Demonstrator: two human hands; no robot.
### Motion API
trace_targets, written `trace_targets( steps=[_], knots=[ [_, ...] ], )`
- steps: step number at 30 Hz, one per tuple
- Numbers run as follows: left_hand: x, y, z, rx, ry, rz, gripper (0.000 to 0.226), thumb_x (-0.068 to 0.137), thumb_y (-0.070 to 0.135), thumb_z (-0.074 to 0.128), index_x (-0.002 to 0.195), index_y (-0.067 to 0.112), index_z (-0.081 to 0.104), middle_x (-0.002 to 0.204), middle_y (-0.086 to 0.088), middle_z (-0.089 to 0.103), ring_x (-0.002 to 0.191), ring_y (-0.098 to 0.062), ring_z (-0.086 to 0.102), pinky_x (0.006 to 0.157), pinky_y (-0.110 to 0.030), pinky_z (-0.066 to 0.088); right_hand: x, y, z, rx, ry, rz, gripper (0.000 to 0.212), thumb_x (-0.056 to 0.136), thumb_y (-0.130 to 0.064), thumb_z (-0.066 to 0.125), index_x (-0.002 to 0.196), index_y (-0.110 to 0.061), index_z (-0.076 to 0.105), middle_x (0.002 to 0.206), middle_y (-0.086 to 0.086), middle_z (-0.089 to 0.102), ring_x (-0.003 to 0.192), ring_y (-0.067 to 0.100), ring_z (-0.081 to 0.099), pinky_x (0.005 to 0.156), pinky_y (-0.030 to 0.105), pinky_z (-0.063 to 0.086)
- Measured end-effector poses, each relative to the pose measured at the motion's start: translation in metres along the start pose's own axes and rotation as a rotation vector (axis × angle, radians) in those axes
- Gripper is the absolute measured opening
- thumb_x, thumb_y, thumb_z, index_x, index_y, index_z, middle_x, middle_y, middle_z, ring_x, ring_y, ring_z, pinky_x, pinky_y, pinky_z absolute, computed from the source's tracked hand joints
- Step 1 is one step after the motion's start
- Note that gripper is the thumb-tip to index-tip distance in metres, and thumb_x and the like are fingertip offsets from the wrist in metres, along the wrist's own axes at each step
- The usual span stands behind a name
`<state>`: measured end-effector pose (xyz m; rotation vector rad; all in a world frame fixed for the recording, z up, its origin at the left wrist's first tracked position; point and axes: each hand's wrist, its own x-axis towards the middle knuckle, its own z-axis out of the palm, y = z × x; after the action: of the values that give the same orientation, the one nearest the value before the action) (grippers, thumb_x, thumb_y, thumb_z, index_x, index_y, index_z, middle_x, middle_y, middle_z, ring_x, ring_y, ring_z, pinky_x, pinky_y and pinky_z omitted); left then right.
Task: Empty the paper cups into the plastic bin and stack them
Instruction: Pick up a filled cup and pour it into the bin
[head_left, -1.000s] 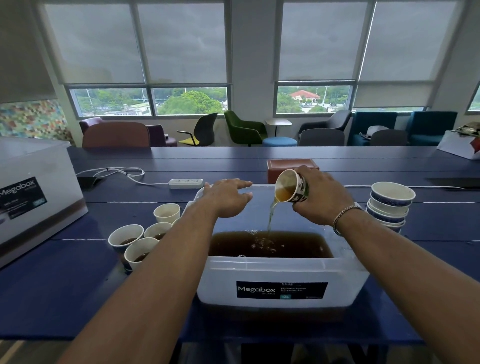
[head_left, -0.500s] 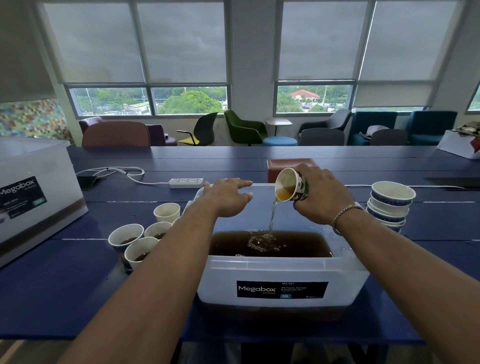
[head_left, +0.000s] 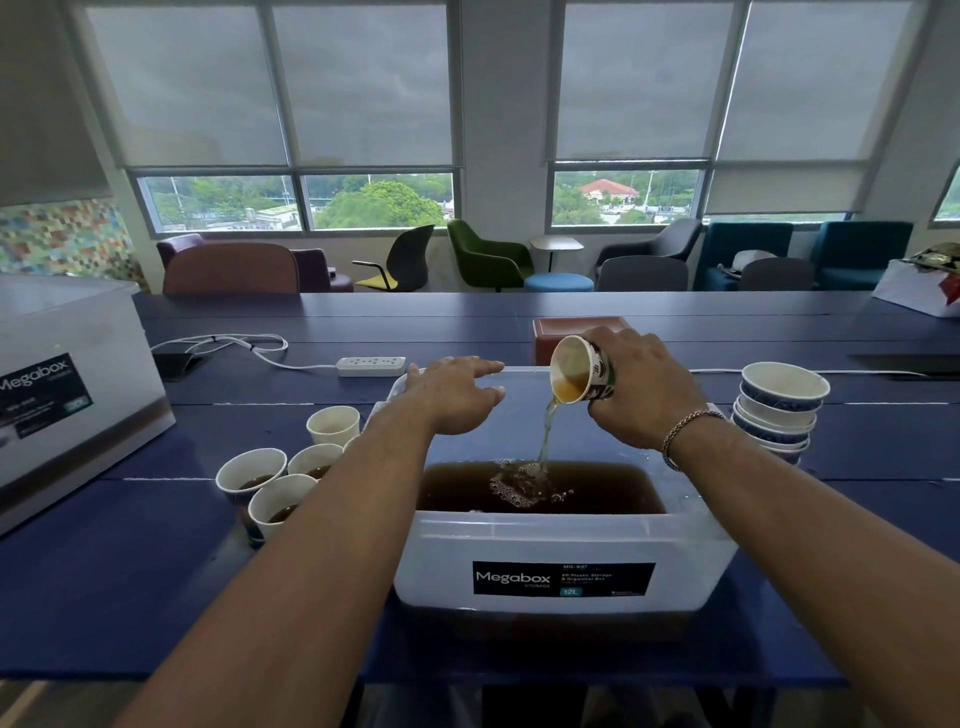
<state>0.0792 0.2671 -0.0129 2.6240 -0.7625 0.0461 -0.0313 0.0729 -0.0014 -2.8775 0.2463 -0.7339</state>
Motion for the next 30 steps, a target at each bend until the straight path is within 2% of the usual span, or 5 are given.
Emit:
trace_targets(
  steps=[18, 24, 30],
  knots=[
    [-0.0010, 0.0003, -0.0011, 0.013, -0.002, 0.007, 0.048, 0.099, 0.049, 0.047, 0.146, 0.040, 0.040, 0.160, 0.005, 0.030, 0.149, -0.025, 0.022, 0.118, -0.061, 0.014, 0.0006, -0.0019, -0.0007, -0.076, 0.031, -0.053, 0.070, 0.077, -0.024, 0.073, 0.137, -0.029, 0.038, 0.136, 0.000, 0.046, 0.123, 0.025, 0.039, 0.086, 0.043, 0.052],
    [-0.0018, 0.0008, -0.0015, 0.008, 0.002, 0.010, 0.048, 0.099, 0.048, 0.047, 0.146, 0.040, 0.041, 0.159, 0.006, 0.031, 0.148, -0.024, 0.023, 0.118, -0.061, 0.014, 0.0010, -0.0034, -0.0011, -0.083, 0.132, -0.127, 0.072, 0.073, -0.019, 0.074, 0.137, -0.028, 0.042, 0.132, -0.001, 0.049, 0.123, 0.025, 0.040, 0.086, 0.040, 0.050],
    [-0.0003, 0.0000, -0.0009, -0.018, -0.002, 0.011, 0.045, 0.100, 0.046, 0.047, 0.145, 0.041, 0.042, 0.159, 0.006, 0.032, 0.148, -0.024, 0.024, 0.118, -0.060, 0.015, 0.0055, -0.0074, -0.0029, -0.182, 0.269, -0.251, 0.078, 0.063, -0.014, 0.080, 0.134, -0.021, 0.047, 0.133, 0.012, 0.049, 0.125, 0.034, 0.042, 0.086, 0.051, 0.051]
  ],
)
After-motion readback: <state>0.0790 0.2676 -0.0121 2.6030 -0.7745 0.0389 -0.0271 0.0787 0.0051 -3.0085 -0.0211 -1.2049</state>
